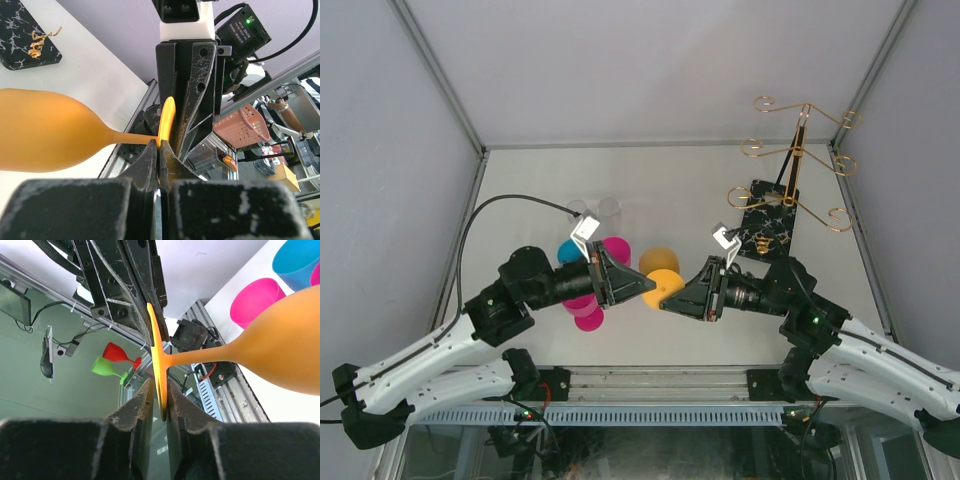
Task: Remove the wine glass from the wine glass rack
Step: Place the wine glass at the center of the board.
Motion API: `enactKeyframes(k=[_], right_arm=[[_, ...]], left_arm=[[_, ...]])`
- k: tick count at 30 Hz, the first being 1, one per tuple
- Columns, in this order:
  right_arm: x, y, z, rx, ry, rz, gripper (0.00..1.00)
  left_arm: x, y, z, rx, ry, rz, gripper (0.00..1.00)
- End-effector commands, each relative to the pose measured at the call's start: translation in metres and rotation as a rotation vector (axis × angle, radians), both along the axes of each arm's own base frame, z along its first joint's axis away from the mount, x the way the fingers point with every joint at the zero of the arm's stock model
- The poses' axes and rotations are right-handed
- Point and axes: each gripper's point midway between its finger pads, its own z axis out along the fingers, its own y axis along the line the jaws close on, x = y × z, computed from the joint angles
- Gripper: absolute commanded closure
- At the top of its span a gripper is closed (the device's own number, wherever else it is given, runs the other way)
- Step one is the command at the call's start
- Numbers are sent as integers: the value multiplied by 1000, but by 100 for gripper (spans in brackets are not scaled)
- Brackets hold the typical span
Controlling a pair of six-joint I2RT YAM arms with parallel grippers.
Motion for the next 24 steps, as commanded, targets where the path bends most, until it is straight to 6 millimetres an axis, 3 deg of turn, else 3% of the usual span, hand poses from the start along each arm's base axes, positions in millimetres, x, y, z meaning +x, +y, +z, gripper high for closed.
enactKeyframes(k=[1, 9, 12, 13, 16, 21, 24], right_arm=[[0, 1, 25, 87, -61, -1, 85], [-2, 1, 27, 92, -78, 9, 100], [-1, -1, 32, 106, -114, -3, 100], [-1, -2, 33, 108, -128, -7, 100], [4, -7, 31, 90, -196, -48, 100], [12, -15, 15, -20, -374, -114, 100], [14, -16, -2, -128, -524, -135, 100]], left_arm=[[-1, -1, 9, -29, -37, -3, 100], [-2, -1, 8, -26, -37, -10, 100], [-2, 0, 5, -14, -42, -10, 93], [-2, 0, 6, -12, -46, -9, 89], [2, 6, 6, 9, -60, 25, 61], [16, 32, 8, 55, -83, 167, 24], [22, 52, 17, 52, -109, 255, 12]])
